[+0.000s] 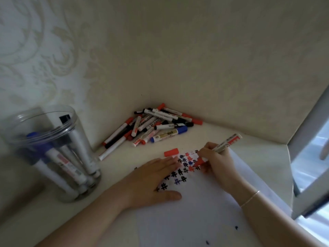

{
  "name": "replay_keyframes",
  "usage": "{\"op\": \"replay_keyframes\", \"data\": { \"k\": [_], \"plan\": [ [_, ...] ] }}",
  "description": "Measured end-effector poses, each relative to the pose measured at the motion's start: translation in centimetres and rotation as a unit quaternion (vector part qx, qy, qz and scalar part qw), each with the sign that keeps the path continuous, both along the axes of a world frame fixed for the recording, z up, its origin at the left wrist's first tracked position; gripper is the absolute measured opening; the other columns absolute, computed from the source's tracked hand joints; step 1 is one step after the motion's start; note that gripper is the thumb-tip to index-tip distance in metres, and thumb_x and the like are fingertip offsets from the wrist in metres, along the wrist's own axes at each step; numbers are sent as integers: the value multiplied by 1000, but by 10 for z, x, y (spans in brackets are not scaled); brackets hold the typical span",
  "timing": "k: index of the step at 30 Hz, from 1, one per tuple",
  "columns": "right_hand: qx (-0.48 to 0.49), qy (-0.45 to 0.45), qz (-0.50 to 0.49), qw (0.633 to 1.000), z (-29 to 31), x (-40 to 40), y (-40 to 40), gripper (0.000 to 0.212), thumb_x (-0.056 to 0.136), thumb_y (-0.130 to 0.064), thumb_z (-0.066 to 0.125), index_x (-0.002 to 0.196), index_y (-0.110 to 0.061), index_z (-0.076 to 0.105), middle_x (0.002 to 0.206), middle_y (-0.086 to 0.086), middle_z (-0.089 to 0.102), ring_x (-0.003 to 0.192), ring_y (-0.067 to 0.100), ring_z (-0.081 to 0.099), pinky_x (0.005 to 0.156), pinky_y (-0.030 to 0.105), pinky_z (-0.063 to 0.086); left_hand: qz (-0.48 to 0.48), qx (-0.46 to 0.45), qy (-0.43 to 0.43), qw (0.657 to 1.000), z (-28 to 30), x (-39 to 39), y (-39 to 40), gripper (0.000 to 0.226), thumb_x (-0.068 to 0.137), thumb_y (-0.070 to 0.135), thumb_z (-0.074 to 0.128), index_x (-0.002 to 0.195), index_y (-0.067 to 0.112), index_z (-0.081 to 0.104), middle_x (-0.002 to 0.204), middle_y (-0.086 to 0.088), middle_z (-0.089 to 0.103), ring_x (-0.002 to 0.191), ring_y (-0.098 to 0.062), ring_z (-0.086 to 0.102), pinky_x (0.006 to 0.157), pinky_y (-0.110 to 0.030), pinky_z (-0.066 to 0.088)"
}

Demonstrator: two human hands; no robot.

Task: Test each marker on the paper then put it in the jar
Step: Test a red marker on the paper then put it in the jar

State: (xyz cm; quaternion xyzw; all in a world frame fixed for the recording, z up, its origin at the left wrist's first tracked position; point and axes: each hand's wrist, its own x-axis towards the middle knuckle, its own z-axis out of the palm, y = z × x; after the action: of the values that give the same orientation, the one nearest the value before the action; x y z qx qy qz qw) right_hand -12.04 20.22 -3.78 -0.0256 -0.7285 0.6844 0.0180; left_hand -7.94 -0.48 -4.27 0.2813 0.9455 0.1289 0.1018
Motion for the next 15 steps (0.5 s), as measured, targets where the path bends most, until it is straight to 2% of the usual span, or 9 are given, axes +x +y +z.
{"op": "replay_keyframes", "data": {
  "k": [4,7,11,15],
  "plan": [
    [150,47,-60,986,-9,0,-1,30,74,0,60,51,-8,42,42,5,40,40,15,37,45,25,28,-6,-4,10,1000,-3,-1,0,89,79,78,41,148,44,-3,148,30,-18,126,19,-26,98,-5,-20],
    [168,45,-72,982,-10,0,-3,28,73,-3,62,51,-7,45,41,8,48,35,14,41,43,23,33,-6,1,9,1000,-5,-3,0,91,76,81,41,148,46,-2,152,29,-16,125,21,-27,100,-6,-19],
    [167,40,-57,983,-6,3,-5,20,76,-3,63,60,6,54,37,5,52,28,10,43,36,17,34,-5,2,10,1000,-5,-5,0,92,74,83,39,148,47,-3,152,30,-15,123,24,-29,101,-7,-19],
    [189,40,-57,979,-6,3,-8,22,76,-2,61,58,-4,48,45,10,53,32,10,43,35,16,33,1,7,6,1000,-4,-4,0,91,75,82,40,148,47,-2,153,29,-15,130,18,-24,103,-9,-18]
  ]
}}
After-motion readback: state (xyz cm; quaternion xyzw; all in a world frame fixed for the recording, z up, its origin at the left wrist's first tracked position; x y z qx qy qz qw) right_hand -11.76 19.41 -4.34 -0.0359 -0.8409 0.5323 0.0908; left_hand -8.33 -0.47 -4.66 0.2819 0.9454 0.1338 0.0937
